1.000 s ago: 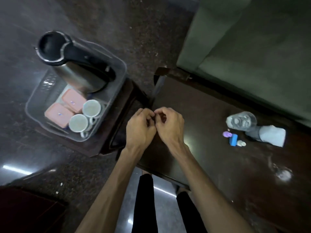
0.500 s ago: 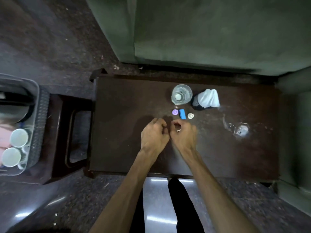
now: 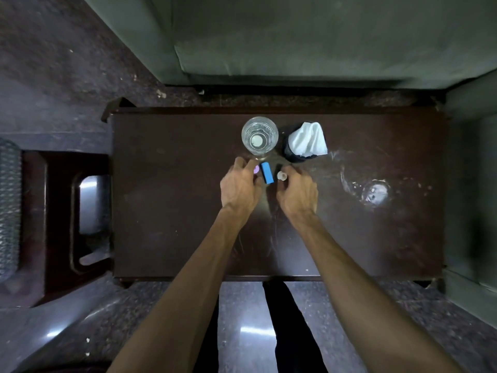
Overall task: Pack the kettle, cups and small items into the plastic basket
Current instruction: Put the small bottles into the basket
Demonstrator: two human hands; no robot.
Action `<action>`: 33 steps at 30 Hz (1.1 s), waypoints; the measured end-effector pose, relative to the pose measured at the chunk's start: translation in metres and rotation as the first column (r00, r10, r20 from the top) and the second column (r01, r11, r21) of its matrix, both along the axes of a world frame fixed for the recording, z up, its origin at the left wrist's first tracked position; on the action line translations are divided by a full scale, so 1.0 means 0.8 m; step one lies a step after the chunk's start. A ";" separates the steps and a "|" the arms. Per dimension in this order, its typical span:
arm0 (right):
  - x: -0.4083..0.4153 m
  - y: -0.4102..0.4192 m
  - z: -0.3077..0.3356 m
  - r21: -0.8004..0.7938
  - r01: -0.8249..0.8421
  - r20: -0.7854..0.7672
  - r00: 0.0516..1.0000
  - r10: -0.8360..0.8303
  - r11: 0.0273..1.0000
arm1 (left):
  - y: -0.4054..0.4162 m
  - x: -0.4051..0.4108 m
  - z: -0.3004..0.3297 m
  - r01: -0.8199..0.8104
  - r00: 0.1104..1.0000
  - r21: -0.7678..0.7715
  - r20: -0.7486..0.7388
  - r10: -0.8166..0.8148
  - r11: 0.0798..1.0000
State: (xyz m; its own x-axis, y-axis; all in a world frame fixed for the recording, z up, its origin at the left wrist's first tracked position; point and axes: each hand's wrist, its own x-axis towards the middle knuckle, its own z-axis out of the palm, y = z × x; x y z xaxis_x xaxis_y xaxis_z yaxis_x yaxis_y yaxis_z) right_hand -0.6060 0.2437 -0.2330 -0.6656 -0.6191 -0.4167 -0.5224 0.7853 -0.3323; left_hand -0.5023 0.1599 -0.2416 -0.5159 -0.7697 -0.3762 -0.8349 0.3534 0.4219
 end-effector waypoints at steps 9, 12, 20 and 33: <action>0.019 -0.001 0.012 -0.061 0.137 -0.042 0.989 -0.140 0.989 | -0.004 0.026 0.000 -0.078 0.997 -0.022 0.011 0.078 0.997; 0.047 -0.024 0.028 -0.107 0.129 0.005 0.992 -0.129 0.986 | -0.011 0.050 0.014 -0.223 0.974 -0.009 -0.043 0.223 0.975; 0.164 -0.127 0.073 -0.249 0.040 0.137 0.991 -0.005 0.968 | -0.062 0.163 0.074 -0.595 0.774 0.026 -0.250 0.581 0.804; 0.433 -0.277 0.134 -0.504 -0.265 0.234 0.874 0.425 0.822 | -0.148 0.444 0.147 -0.915 0.386 -0.095 -0.486 0.784 0.392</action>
